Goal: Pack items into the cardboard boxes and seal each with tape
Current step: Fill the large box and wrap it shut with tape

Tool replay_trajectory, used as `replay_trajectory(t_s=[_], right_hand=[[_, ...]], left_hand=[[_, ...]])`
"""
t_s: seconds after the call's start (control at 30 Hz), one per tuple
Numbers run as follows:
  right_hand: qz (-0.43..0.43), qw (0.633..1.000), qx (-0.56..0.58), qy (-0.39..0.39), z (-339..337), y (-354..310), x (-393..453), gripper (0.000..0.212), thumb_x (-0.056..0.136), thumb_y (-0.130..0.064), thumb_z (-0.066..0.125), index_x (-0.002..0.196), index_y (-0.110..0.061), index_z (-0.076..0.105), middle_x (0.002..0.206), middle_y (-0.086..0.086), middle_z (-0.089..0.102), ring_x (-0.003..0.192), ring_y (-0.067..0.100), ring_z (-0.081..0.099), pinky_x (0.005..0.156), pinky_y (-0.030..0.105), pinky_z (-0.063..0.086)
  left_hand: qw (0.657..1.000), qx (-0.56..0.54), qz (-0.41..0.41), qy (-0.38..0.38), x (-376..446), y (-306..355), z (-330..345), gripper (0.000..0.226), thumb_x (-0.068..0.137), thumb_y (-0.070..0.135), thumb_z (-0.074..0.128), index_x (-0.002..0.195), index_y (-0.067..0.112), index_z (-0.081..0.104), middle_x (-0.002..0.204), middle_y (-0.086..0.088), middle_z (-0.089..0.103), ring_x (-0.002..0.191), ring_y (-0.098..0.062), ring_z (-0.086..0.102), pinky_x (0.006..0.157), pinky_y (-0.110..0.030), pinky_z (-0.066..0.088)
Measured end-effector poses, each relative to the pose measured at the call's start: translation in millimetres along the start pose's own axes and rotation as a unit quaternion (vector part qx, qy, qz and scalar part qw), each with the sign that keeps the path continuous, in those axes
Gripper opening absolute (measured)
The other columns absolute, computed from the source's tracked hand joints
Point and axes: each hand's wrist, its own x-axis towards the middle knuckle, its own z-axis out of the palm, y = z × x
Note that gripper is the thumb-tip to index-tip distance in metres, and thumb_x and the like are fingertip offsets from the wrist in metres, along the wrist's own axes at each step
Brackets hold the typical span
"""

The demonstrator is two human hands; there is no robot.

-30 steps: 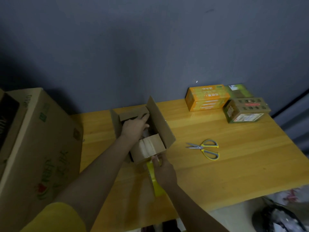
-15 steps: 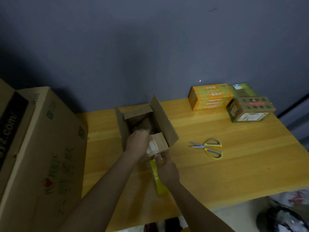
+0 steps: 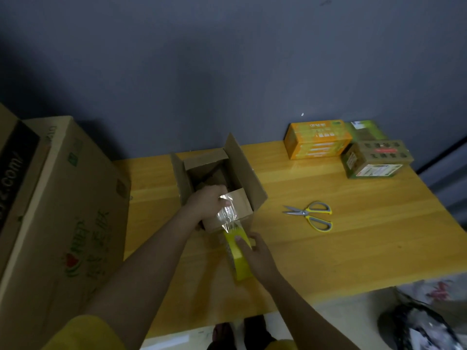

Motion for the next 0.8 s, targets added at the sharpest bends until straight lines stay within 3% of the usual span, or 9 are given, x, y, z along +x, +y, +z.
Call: replay_trajectory(t_s=[0.07, 0.13, 0.23, 0.33, 0.47, 0.53, 0.63, 0.7, 0.8], right_hand=[[-0.013, 0.999, 0.028, -0.025, -3, 7, -9, 0.018, 0.089, -0.031, 0.068, 0.104, -0.026, 0.059, 0.094, 0.002, 0.069, 0.078, 0.010, 0.068, 0.070, 0.031, 0.055], [-0.028, 0.999, 0.032, -0.030, -5, 10, -14, 0.018, 0.089, -0.023, 0.068, 0.105, -0.022, 0.060, 0.090, -0.001, 0.069, 0.072, 0.004, 0.067, 0.066, 0.027, 0.054], [-0.038, 0.999, 0.022, -0.023, -7, 10, -17, 0.013, 0.089, -0.022, 0.068, 0.099, -0.027, 0.062, 0.088, -0.006, 0.068, 0.071, 0.000, 0.065, 0.067, 0.025, 0.052], [-0.020, 0.999, 0.017, -0.037, -8, 13, -21, 0.014, 0.090, -0.025, 0.067, 0.103, -0.022, 0.063, 0.094, 0.002, 0.069, 0.078, 0.011, 0.067, 0.071, 0.034, 0.055], [-0.027, 0.999, 0.023, -0.032, -13, 17, -20, 0.022, 0.093, -0.019, 0.063, 0.114, -0.012, 0.064, 0.105, 0.008, 0.068, 0.092, 0.022, 0.066, 0.079, 0.037, 0.053], [-0.031, 0.998, 0.045, -0.033, -20, 19, -15, 0.018, 0.096, -0.011, 0.056, 0.111, -0.012, 0.064, 0.102, 0.005, 0.067, 0.090, 0.017, 0.063, 0.079, 0.032, 0.050], [-0.030, 0.997, 0.054, 0.044, -38, 28, 3, 0.020, 0.096, -0.004, 0.047, 0.105, -0.012, 0.063, 0.092, 0.006, 0.064, 0.081, 0.016, 0.059, 0.074, 0.029, 0.045], [-0.048, 0.992, -0.031, 0.111, -58, 37, 22, 0.019, 0.091, -0.005, 0.048, 0.101, -0.012, 0.064, 0.088, 0.007, 0.062, 0.078, 0.020, 0.057, 0.073, 0.027, 0.042], [-0.022, 0.961, -0.226, 0.159, -99, 43, 54, 0.029, 0.090, -0.005, 0.052, 0.117, -0.005, 0.062, 0.112, 0.015, 0.062, 0.102, 0.030, 0.059, 0.087, 0.032, 0.042]], left_hand=[[0.999, 0.026, 0.026, 0.029, -4, 1, 1, 0.013, 0.096, 0.029, 0.055, 0.088, 0.021, 0.049, 0.085, 0.000, 0.057, 0.091, -0.027, 0.060, 0.067, -0.033, 0.040], [0.996, 0.058, 0.043, 0.061, -8, 3, 6, 0.009, 0.098, 0.030, 0.051, 0.098, 0.022, 0.053, 0.095, -0.002, 0.063, 0.095, -0.027, 0.060, 0.068, -0.032, 0.040], [0.982, 0.154, 0.046, 0.102, -12, 2, 19, 0.027, 0.100, 0.031, 0.045, 0.124, 0.018, 0.050, 0.116, -0.009, 0.062, 0.106, -0.030, 0.057, 0.072, -0.034, 0.039], [0.962, 0.220, 0.051, 0.155, -18, -5, 33, 0.049, 0.099, 0.018, 0.046, 0.145, 0.020, 0.030, 0.141, -0.007, 0.041, 0.125, -0.030, 0.041, 0.091, -0.039, 0.039], [0.946, 0.225, 0.093, 0.213, -28, -7, 45, 0.046, 0.097, 0.017, 0.046, 0.142, 0.018, 0.038, 0.139, -0.008, 0.041, 0.125, -0.029, 0.038, 0.096, -0.039, 0.036], [0.951, 0.214, 0.102, 0.201, -33, -5, 50, 0.040, 0.099, 0.024, 0.044, 0.137, 0.016, 0.042, 0.136, -0.008, 0.043, 0.124, -0.029, 0.038, 0.098, -0.040, 0.035], [0.953, 0.214, 0.085, 0.196, -37, -3, 58, 0.039, 0.099, 0.026, 0.044, 0.137, 0.016, 0.042, 0.140, -0.009, 0.040, 0.129, -0.029, 0.035, 0.105, -0.041, 0.028], [0.951, 0.217, 0.065, 0.211, -38, 1, 63, 0.040, 0.099, 0.023, 0.045, 0.138, 0.015, 0.042, 0.142, -0.010, 0.039, 0.132, -0.029, 0.032, 0.108, -0.041, 0.023], [0.946, 0.226, 0.028, 0.233, -39, 9, 72, 0.040, 0.095, 0.019, 0.049, 0.135, 0.014, 0.046, 0.144, -0.013, 0.038, 0.133, -0.032, 0.033, 0.110, -0.045, 0.022]])
